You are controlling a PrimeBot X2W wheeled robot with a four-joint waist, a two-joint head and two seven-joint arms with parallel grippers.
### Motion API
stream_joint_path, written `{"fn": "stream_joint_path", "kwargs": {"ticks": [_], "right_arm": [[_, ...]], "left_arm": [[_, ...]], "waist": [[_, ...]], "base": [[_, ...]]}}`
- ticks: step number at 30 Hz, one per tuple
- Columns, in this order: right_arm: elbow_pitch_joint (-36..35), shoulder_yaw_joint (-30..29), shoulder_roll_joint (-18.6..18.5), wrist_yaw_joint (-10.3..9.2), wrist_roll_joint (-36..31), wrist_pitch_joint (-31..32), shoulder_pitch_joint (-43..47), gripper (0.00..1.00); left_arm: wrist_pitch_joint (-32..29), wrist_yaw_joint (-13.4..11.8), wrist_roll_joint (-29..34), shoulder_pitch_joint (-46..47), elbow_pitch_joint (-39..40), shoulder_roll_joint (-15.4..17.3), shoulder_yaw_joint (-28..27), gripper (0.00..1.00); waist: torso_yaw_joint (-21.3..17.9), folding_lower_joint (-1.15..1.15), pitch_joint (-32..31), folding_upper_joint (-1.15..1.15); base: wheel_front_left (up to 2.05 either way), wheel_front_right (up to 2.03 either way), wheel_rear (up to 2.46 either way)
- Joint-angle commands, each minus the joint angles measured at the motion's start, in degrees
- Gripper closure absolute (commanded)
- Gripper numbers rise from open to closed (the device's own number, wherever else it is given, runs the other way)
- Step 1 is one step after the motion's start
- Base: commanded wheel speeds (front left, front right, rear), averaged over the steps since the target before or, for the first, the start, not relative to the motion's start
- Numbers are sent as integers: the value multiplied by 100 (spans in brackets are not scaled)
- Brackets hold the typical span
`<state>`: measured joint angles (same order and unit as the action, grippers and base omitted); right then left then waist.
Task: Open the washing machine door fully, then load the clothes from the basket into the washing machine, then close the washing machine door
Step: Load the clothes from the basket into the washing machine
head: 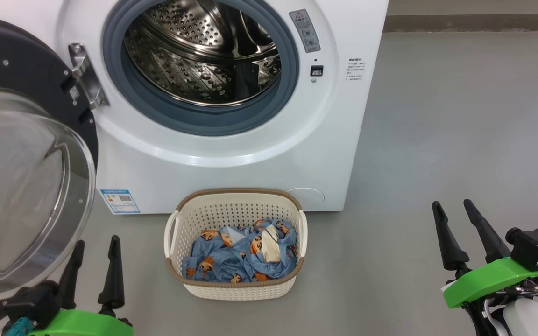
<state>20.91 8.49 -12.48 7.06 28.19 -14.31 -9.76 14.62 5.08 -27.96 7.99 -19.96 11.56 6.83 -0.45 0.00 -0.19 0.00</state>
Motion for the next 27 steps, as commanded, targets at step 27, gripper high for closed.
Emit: {"fn": "stream_joint_path", "kwargs": {"ticks": [27], "right_arm": [[-93, 70, -51, 43, -7, -69, -71, 0]], "left_arm": [[38, 25, 101, 201, -14, 97, -321, 0]], "waist": [[46, 0, 8, 0]], "base": [[112, -85, -27]]}}
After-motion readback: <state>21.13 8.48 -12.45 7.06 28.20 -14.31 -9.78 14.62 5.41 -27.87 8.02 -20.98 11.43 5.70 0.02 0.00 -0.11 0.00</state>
